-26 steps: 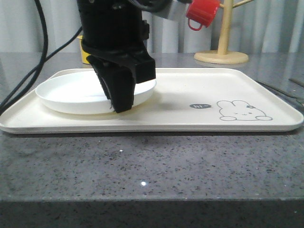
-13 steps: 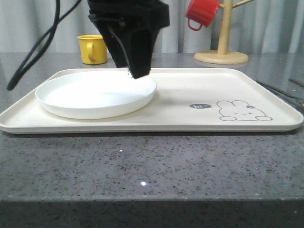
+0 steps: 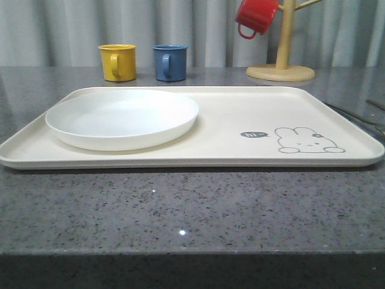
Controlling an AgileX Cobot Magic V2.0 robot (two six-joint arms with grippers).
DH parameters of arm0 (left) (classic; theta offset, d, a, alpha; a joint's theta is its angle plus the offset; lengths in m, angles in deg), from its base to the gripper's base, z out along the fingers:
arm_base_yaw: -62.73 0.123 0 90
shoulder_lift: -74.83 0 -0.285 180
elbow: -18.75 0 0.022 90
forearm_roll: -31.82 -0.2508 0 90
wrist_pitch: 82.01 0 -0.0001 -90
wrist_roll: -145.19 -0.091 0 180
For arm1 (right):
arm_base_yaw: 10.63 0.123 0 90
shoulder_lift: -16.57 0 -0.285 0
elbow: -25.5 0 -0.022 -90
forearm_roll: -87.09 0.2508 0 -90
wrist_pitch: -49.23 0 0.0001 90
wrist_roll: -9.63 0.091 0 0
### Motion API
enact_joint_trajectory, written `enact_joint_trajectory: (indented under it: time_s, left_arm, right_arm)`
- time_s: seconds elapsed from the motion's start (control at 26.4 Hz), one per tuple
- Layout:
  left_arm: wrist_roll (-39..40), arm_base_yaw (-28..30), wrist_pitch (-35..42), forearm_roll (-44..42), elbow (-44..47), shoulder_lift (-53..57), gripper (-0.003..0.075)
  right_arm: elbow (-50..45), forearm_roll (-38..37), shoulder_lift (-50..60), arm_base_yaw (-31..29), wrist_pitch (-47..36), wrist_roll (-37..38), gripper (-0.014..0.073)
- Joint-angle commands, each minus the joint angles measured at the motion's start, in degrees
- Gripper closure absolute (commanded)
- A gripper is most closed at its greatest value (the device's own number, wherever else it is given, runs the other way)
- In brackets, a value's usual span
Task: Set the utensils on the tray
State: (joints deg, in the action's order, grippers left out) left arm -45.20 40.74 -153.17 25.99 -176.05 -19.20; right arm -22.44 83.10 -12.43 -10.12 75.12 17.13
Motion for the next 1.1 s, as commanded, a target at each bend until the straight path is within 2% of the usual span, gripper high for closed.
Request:
enact_joint_trajectory:
  time_s: [0.0,0.15,0.23,0.49,0.61,0.72,0.87,1.06]
  left_arm:
    - [0.8,7.5,0.8,3.7,3.5,7.1,0.0738]
    - [0.8,14.9,8.7,7.7,14.9,15.7,0.0738]
    - [0.8,16.4,14.4,8.7,21.0,20.2,0.0738]
    - [0.8,16.6,39.6,8.9,45.7,41.1,0.0738]
    - [0.8,16.6,46.9,8.9,54.9,52.0,0.0738]
    - [0.8,16.6,50.8,8.9,62.0,62.1,0.0738]
    - [0.8,16.6,51.8,8.9,67.6,72.3,0.0738]
    - [0.8,16.6,52.1,8.9,69.4,77.5,0.0738]
  right_arm:
    - [2.0,-0.6,-0.8,-0.2,-4.3,-0.3,-0.0029]
    - [2.0,-0.6,-0.8,-0.2,-4.3,-0.3,-0.0029]
    - [2.0,-0.6,-0.8,-0.2,-4.3,-0.3,-0.0029]
    - [2.0,-0.6,-0.8,-0.2,-4.3,-0.3,-0.0029]
    - [2.0,-0.6,-0.8,-0.2,-4.3,-0.3,-0.0029]
    - [2.0,-0.6,-0.8,-0.2,-4.3,-0.3,-0.0029]
    - [2.0,-0.6,-0.8,-0.2,-4.3,-0.3,-0.0029]
    - [2.0,-0.6,-0.8,-0.2,-4.3,-0.3,-0.0029]
